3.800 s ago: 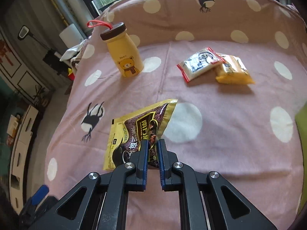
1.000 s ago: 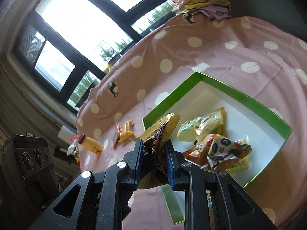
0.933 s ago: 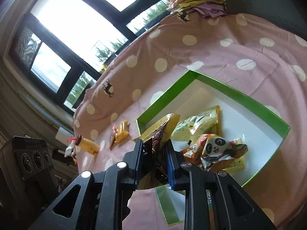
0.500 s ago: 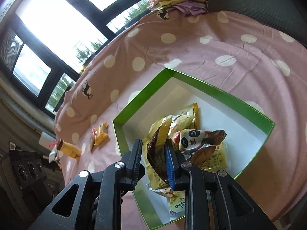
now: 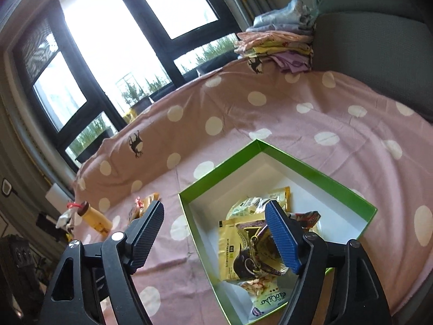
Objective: Organize snacks
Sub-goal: 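Move the open right tool to the yellow cake pack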
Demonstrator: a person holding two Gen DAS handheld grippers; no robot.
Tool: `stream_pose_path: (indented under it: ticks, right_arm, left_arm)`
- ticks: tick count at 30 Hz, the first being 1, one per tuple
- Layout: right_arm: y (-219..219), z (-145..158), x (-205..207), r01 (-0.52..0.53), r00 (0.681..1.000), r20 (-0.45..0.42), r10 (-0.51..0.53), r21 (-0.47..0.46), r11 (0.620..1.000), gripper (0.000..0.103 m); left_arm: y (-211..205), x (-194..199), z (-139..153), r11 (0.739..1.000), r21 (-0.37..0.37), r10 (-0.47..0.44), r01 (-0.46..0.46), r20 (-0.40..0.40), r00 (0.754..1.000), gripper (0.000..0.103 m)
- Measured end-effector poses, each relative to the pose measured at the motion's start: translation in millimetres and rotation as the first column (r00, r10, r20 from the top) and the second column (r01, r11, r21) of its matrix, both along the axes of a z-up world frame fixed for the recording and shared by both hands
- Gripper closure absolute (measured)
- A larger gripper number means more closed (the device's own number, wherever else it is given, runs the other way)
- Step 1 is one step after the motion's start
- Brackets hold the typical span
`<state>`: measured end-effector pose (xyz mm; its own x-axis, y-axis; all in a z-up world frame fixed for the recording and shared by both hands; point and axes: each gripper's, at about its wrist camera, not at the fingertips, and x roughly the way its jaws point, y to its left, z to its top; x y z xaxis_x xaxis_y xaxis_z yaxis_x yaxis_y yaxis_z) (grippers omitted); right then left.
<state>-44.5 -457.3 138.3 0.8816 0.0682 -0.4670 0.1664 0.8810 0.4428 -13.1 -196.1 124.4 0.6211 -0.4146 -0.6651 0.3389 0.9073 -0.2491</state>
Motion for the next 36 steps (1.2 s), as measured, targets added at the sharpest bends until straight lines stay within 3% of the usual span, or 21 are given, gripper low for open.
stream_pose_path:
  ticks: [4,7,13,17,20,27,31,33,36]
  right_arm:
    - [21,5,2,-0.026,1.0,0.004,0.026,-0.048,0.999,0.022]
    - [39,2,10,-0.047,0.999,-0.03,0.044,-0.098,0.994,0.022]
    - [89,-9,32,-0.125,0.988,-0.114,0.106,-0.179,0.976,0.022]
    - [127,-19,63,-0.209,0.964,-0.205,0.168,-0.196,0.958,0.022]
    - [156,-22,105,-0.28,0.936,-0.274,0.222,-0.195,0.94,0.022]
    - [228,-34,235,-0.371,0.865,-0.419,0.274,-0.169,0.913,0.022]
    - [260,-56,307,-0.352,0.819,-0.516,0.25,-0.11,0.929,0.022]
    - [279,-65,336,-0.379,0.807,-0.54,0.237,-0.167,0.91,0.022]
    - [303,-85,367,-0.409,0.796,-0.59,0.135,-0.36,0.839,0.022]
  left_arm:
    - [47,-10,-12,0.997,0.016,0.072,-0.072,-0.014,0.997,0.013]
    - [87,-9,-26,0.989,0.071,0.132,-0.129,-0.048,0.99,0.013]
    - [168,1,-59,0.942,-0.03,0.331,-0.336,-0.105,0.938,0.013]
    - [199,10,-84,0.893,-0.016,0.44,-0.449,-0.181,0.88,0.013]
    - [210,10,-89,0.871,-0.04,0.47,-0.489,-0.217,0.856,0.013]
    - [215,4,-80,0.883,-0.025,0.459,-0.469,-0.168,0.872,0.013]
    - [224,5,-83,0.877,-0.03,0.467,-0.479,-0.174,0.867,0.013]
    - [229,8,-84,0.875,-0.033,0.471,-0.484,-0.181,0.863,0.013]
    - [236,9,-86,0.867,-0.048,0.478,-0.496,-0.2,0.855,0.013]
